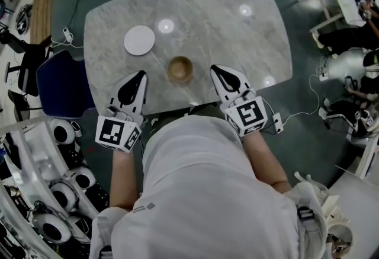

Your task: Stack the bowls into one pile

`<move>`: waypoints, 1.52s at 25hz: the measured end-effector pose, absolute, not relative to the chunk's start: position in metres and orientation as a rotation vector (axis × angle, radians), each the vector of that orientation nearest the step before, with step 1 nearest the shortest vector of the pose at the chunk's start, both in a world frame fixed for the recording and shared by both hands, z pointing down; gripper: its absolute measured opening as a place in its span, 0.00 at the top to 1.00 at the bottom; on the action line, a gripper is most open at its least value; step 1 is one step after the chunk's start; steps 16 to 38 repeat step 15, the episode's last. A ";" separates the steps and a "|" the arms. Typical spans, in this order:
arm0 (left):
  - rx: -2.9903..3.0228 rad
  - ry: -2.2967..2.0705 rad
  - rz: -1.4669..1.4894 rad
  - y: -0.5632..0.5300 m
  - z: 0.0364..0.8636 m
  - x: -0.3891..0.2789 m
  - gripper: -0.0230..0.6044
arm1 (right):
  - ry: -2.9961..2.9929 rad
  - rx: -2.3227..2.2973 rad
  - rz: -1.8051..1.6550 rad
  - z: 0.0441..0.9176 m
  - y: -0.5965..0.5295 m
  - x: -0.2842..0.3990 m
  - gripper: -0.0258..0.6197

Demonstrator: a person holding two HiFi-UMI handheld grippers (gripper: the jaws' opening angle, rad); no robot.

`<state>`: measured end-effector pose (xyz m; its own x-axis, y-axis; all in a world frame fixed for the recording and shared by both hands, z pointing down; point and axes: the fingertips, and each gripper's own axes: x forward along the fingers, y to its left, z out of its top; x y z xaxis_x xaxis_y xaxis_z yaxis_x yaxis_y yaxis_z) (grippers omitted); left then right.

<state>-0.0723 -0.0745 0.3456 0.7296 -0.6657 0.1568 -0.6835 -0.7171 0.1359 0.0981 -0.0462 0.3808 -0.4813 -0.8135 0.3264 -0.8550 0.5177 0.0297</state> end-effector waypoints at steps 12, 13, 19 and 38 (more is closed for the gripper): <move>2.727 -1.097 0.166 -0.074 0.352 -0.071 0.96 | -2.460 1.396 0.215 0.384 -0.045 0.100 0.94; 2.724 -1.099 0.167 -0.073 0.352 -0.070 0.96 | -2.460 1.395 0.215 0.385 -0.045 0.101 0.94; 2.720 -1.101 0.169 -0.072 0.351 -0.070 0.96 | -2.459 1.394 0.215 0.386 -0.044 0.101 0.94; 2.720 -1.101 0.169 -0.072 0.351 -0.070 0.96 | -2.459 1.394 0.215 0.386 -0.044 0.101 0.94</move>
